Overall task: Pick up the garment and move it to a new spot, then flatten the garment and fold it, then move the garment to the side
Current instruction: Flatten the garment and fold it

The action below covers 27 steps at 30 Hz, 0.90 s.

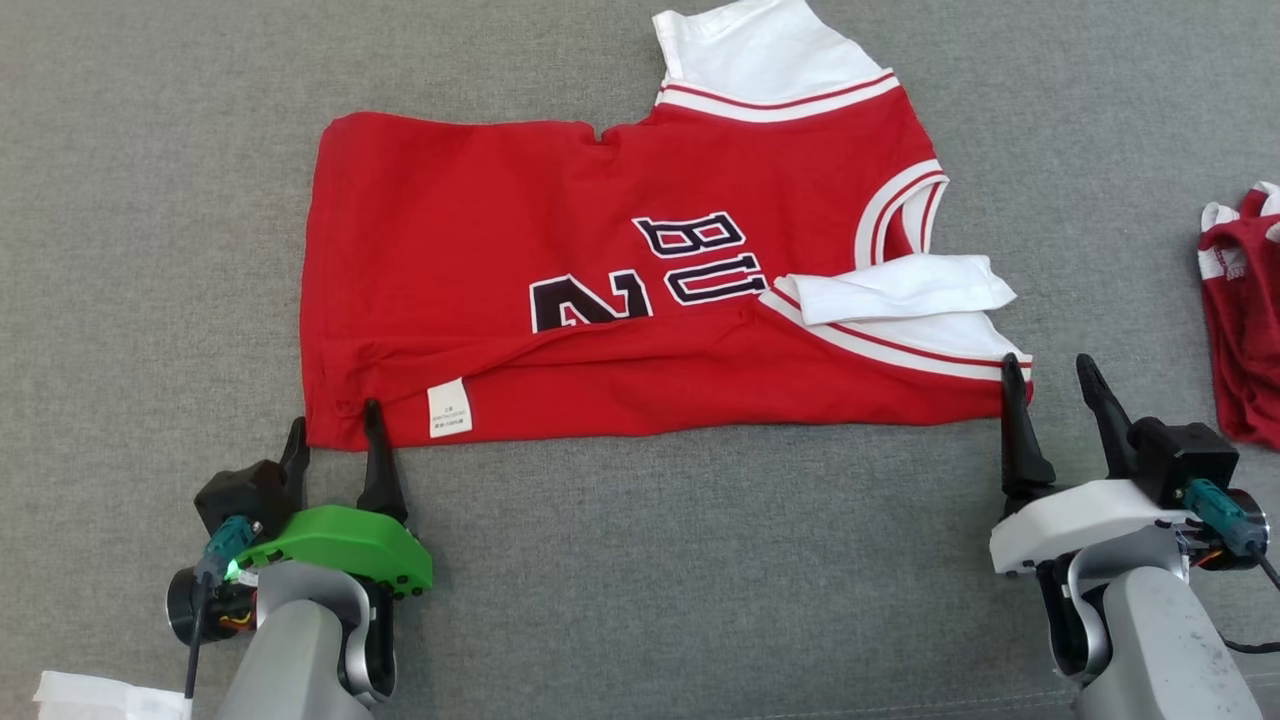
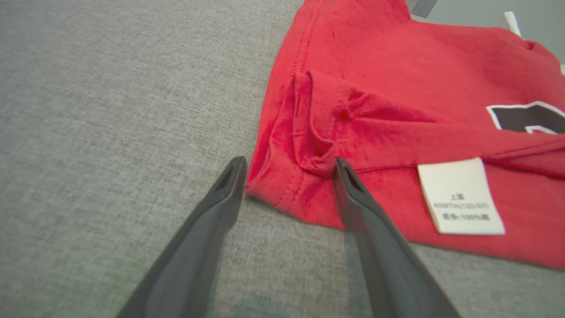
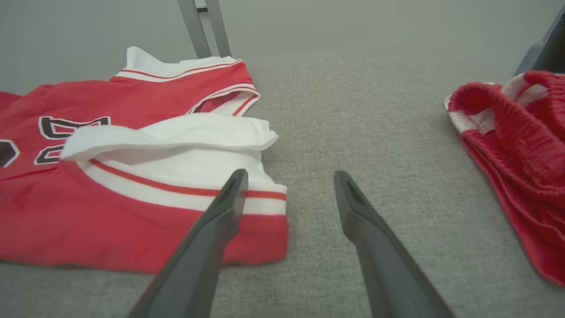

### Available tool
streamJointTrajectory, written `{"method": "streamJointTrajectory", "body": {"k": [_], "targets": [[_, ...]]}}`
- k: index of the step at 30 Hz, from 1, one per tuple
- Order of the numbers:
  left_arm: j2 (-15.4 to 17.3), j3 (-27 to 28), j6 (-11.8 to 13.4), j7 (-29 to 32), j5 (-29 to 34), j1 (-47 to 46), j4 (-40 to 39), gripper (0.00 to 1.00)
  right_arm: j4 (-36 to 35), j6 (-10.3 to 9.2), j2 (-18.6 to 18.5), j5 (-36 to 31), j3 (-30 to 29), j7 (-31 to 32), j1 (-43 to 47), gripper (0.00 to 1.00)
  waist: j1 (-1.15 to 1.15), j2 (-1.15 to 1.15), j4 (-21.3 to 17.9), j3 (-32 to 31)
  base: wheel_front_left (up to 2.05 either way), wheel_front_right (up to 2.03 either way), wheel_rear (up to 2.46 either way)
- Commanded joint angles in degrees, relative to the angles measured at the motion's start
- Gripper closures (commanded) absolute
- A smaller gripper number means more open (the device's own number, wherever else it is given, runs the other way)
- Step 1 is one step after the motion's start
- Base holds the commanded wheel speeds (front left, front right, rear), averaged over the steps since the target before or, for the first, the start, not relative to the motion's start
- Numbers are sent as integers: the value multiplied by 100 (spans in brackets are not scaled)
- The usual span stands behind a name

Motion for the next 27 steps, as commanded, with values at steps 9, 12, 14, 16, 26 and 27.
{"method": "streamJointTrajectory", "body": {"k": [9,12,14,16,26,27], "targets": [[-1,-138,-169,137,-74,184,496,100,638,-11,28,-157,208,-13,29,0,0,0,64,-19,0,0,0],[1,-150,-206,137,-33,186,479,100,885,-8,41,-50,386,1,-88,74,0,0,90,-9,0,0,0],[0,-156,-240,138,-35,194,462,100,990,-6,45,-9,453,5,-142,100,0,0,108,-10,0,0,0],[2,-150,-252,136,-49,211,420,100,1059,-6,48,63,477,5,-189,100,0,0,125,-18,0,0,0],[5,-19,-331,85,32,212,-185,100,685,-6,-40,351,430,-7,-248,100,0,0,143,-121,0,0,0],[5,20,-352,74,7,209,-319,100,593,-6,-49,377,430,-7,-241,100,0,0,138,-149,0,0,0]]}}
